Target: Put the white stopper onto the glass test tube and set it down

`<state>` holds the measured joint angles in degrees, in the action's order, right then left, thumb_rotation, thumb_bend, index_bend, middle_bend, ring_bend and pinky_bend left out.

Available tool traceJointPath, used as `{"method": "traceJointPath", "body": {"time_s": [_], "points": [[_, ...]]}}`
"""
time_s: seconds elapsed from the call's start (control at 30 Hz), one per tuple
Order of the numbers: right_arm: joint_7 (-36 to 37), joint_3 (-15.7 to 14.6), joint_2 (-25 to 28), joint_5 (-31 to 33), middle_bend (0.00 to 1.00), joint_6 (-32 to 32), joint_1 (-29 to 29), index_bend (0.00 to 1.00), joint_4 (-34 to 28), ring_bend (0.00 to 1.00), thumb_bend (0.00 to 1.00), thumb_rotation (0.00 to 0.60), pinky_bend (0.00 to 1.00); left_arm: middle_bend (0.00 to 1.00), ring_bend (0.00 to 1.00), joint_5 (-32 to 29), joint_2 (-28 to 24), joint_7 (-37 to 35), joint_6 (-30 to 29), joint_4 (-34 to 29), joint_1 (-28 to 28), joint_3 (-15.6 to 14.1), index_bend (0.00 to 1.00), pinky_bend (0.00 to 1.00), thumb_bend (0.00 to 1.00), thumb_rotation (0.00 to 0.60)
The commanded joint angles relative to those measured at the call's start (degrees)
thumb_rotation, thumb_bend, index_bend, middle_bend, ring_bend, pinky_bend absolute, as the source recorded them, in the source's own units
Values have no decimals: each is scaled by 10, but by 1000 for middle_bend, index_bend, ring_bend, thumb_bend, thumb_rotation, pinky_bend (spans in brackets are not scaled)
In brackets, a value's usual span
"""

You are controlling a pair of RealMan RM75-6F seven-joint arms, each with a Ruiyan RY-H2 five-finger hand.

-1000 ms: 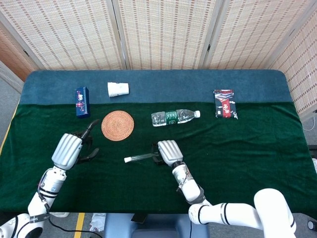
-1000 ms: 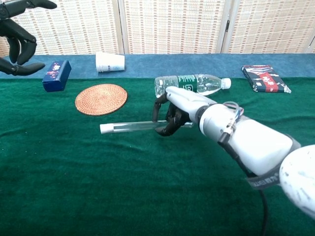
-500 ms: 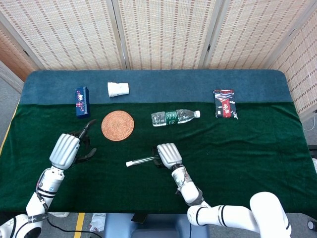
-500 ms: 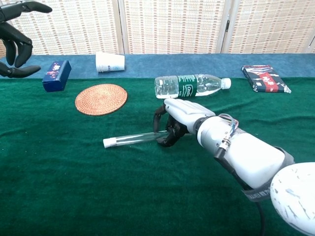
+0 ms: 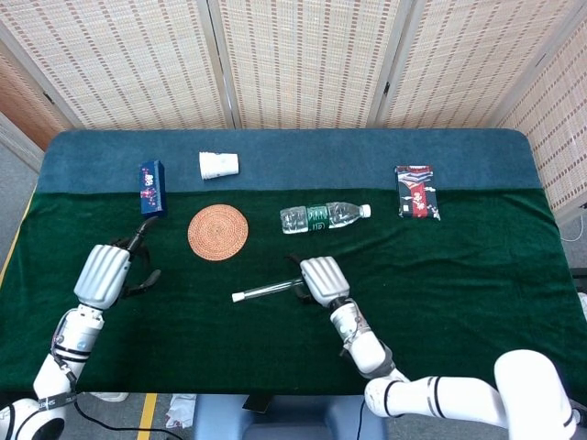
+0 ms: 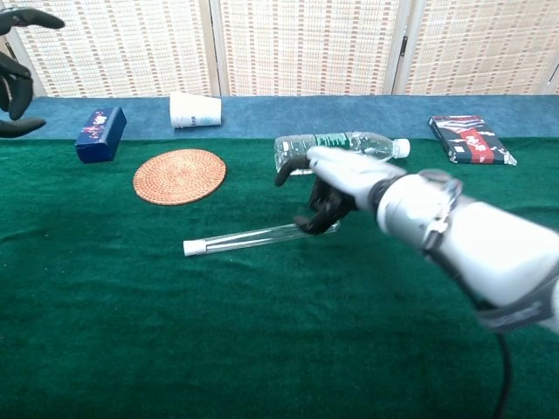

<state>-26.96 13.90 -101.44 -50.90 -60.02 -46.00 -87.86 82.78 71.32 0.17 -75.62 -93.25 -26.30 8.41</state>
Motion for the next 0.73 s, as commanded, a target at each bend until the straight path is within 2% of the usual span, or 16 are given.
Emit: {"method": "traceJointPath", "body": {"time_s": [0.03, 0.1, 0.13, 0.27, 0.33, 0.43, 0.5, 0.73], "points": [[-20, -5, 80, -29, 877, -40, 28, 252, -77, 992, 486, 600, 994, 622, 444, -27, -17, 19, 10, 6, 12, -3, 124, 408, 357, 600], [-33, -17, 126, -47, 767, -61, 46, 274, -112, 936, 486, 600, 915, 573, 402, -45, -26, 32, 15, 9, 20, -6, 155, 353, 357, 600], [-36, -24, 144, -55, 682, -69, 54, 275, -125, 862, 487, 600, 810, 546, 379, -52, -27, 38, 15, 12, 23, -7, 167, 332, 358, 600], [-15, -57, 222, -101, 334, -106, 102, 216, -173, 441, 486, 600, 369, 464, 304, -73, -21, 48, 1, 34, 45, -12, 184, 270, 363, 600], [1, -79, 256, -133, 249, -126, 129, 183, -184, 350, 487, 600, 262, 429, 270, -78, -20, 40, -8, 41, 57, -14, 185, 245, 364, 600], [27, -108, 296, -181, 158, -164, 169, 139, -187, 249, 486, 600, 162, 388, 237, -75, -20, 24, -30, 48, 77, -19, 181, 216, 365, 600], [48, -122, 316, -207, 134, -188, 194, 119, -186, 197, 486, 600, 118, 368, 221, -68, -18, 19, -47, 52, 90, -23, 177, 203, 365, 600], [116, -165, 363, -286, 122, -267, 276, 101, -170, 134, 487, 600, 63, 332, 184, -42, -14, 26, -90, 45, 134, -52, 158, 155, 366, 600]]}}
